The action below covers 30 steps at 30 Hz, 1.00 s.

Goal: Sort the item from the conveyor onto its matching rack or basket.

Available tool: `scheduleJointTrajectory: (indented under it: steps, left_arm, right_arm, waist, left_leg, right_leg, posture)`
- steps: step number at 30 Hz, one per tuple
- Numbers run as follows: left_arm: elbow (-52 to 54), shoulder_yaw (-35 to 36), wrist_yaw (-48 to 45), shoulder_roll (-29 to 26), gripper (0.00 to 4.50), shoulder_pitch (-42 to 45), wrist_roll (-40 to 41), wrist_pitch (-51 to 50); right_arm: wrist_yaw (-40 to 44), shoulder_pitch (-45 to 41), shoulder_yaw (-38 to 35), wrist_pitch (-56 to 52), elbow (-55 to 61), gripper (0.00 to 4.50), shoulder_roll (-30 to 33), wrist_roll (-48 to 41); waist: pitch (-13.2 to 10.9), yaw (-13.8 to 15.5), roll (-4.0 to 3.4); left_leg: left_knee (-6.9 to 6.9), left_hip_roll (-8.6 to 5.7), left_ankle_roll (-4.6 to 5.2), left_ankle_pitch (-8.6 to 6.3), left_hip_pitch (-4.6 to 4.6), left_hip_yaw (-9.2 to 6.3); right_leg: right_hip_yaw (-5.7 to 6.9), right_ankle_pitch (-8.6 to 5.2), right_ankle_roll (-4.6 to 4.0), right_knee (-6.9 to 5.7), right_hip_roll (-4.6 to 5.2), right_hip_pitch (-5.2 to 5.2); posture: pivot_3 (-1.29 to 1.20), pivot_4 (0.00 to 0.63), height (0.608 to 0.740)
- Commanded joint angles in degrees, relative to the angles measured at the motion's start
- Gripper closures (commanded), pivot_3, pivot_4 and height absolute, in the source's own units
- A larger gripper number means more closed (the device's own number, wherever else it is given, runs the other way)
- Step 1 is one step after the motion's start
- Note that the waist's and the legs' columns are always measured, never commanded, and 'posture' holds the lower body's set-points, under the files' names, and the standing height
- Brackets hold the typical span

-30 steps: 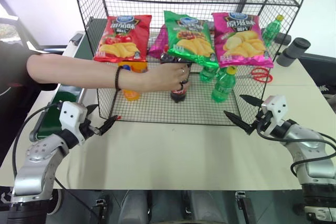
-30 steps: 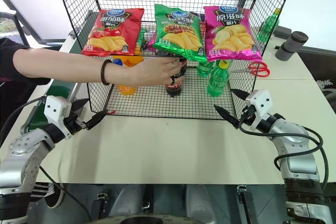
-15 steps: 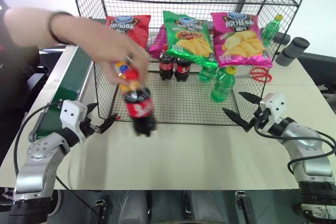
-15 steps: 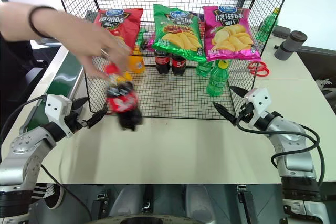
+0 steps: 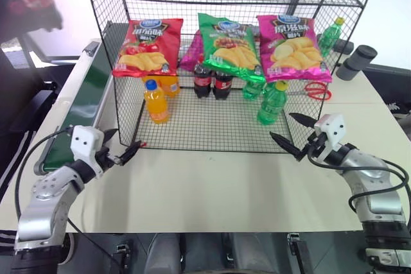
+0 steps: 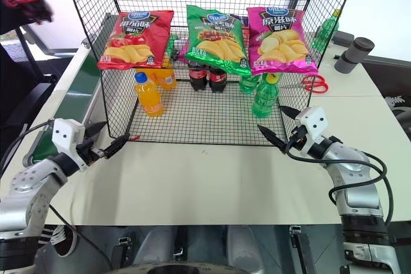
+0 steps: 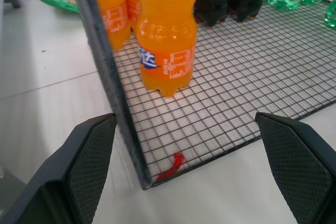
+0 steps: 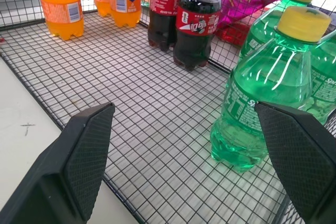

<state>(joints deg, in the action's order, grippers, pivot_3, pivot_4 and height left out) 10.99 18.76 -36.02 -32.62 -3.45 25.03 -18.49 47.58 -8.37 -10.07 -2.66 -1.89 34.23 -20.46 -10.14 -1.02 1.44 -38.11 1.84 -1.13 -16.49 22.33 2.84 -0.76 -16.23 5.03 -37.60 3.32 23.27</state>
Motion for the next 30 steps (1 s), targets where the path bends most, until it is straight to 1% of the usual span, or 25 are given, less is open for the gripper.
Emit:
scheduleJointTrajectory:
  steps: [1,6,10,14,17,23,30]
  left_arm:
    - [2.4,5.12,1.16,-0.6,0.0,-0.86,2.47,-0.34]
    - [1.27,9.82,3.11,-0.43,0.0,-0.88,3.67,-0.32]
    - [-2.31,11.51,7.21,0.47,0.0,1.09,1.06,2.34]
    - [-7.95,12.36,12.06,1.96,0.0,3.97,-1.59,6.28]
    - [-11.71,11.81,13.22,2.97,0.0,5.79,-2.28,8.44]
    - [-16.63,11.2,13.22,4.16,0.0,8.77,-2.23,12.33]
    - [-19.9,10.26,15.31,4.39,0.0,9.97,-4.45,15.51]
  right_arm:
    - [-0.14,-1.73,0.18,0.37,2.01,0.06,-0.59,-0.47]
    - [-0.16,-2.81,1.4,0.08,2.95,0.06,-1.26,-0.59]
    - [-0.05,-3.67,3.04,-0.32,4.15,0.06,-2.42,-0.72]
    - [0.02,-4.48,6.38,-0.85,6.86,0.06,-5.23,-0.97]
    - [-0.45,-4.46,9.34,-1.27,9.47,0.06,-7.85,-0.47]
    - [-1.35,-3.7,13.34,-1.62,12.25,0.06,-10.8,0.4]
    - [-1.57,-4.04,13.59,0.08,10.42,0.06,-11.58,1.24]
  waist:
    - [0.0,0.1,0.0]
    - [0.0,0.19,0.01]
    - [0.01,0.24,0.01]
    - [0.02,0.23,0.04]
    - [0.04,0.13,0.06]
    - [0.09,0.3,0.15]
    - [0.09,0.22,0.15]
  left_leg:
    - [0.0,0.0,0.0,0.0,0.0,0.0]
    - [-0.01,-0.01,0.0,0.0,0.0,0.0]
    - [-0.01,-0.02,0.0,0.0,0.0,0.0]
    - [-0.02,-0.02,0.0,0.0,0.0,0.0]
    - [-0.02,0.0,0.0,0.0,0.0,-0.02]
    - [-0.02,-0.03,0.0,0.0,0.01,-0.02]
    - [-0.02,-0.03,-0.01,0.0,0.01,-0.03]
  right_leg:
    - [0.0,0.0,0.0,0.0,0.0,0.0]
    - [0.01,0.0,0.0,-0.01,0.02,0.0]
    - [0.01,0.0,0.0,-0.01,0.02,-0.01]
    - [0.02,0.0,0.0,-0.02,0.01,-0.01]
    - [0.03,0.0,0.0,-0.06,-0.01,0.01]
    - [0.06,0.0,0.01,-0.06,0.06,0.02]
    - [0.07,0.0,0.01,-0.06,0.09,0.02]
  posture:
    - [0.0,0.15,0.74]
    - [0.0,0.15,0.74]
    - [0.0,0.15,0.74]
    - [0.0,0.15,0.74]
    - [0.0,0.15,0.74]
    - [0.0,0.15,0.74]
    - [0.0,0.15,0.74]
